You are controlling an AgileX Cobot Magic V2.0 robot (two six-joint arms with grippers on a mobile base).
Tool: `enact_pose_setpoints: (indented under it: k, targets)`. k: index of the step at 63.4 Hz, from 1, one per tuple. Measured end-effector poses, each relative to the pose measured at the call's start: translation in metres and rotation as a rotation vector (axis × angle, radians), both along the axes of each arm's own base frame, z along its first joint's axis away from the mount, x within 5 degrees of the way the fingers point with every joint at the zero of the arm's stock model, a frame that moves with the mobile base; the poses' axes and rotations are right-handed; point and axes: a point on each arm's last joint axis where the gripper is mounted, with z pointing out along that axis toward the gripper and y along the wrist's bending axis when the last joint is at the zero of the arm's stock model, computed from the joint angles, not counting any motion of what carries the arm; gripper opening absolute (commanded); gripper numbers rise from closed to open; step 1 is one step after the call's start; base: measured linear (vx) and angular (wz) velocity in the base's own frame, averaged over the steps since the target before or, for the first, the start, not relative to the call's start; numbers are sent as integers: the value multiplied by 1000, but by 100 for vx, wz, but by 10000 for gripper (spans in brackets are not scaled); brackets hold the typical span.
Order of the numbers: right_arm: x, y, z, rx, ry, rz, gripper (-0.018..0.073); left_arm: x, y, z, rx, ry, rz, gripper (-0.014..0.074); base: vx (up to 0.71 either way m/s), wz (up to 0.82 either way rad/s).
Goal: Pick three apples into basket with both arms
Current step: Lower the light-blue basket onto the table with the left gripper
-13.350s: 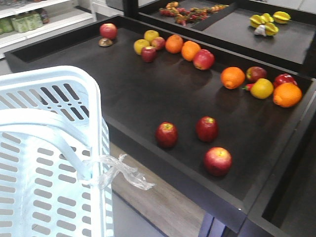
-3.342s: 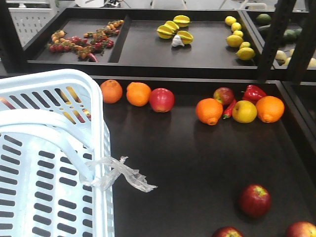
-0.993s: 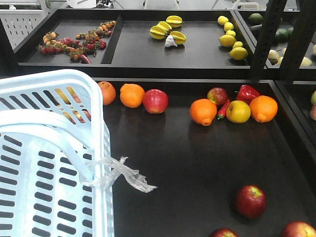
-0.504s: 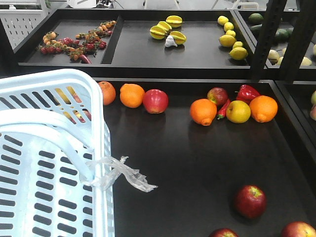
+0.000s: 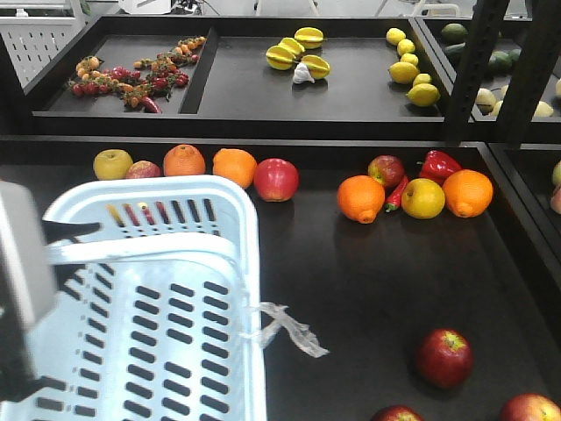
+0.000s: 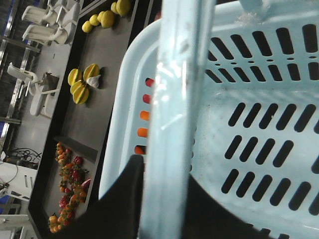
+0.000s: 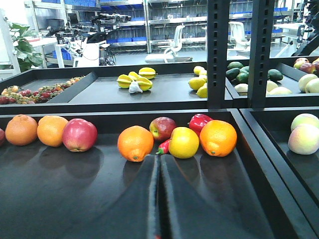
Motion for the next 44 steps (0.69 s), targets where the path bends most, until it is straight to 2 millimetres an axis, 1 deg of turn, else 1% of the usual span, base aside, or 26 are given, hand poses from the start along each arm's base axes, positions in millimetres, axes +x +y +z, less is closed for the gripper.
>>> enact_pose_setpoints:
  k: [23,34,44]
  targets:
    - [0,0,0,0,0,0,-9,54,-48,-44,38,8,-68,-6,0,0]
    - [0,0,0,0,0,0,-9,75,-67,-69,44,23,-91,-6,0,0]
    - [0,0,0,0,0,0,-9,89,-80,-89,41,27,-110,-6,0,0]
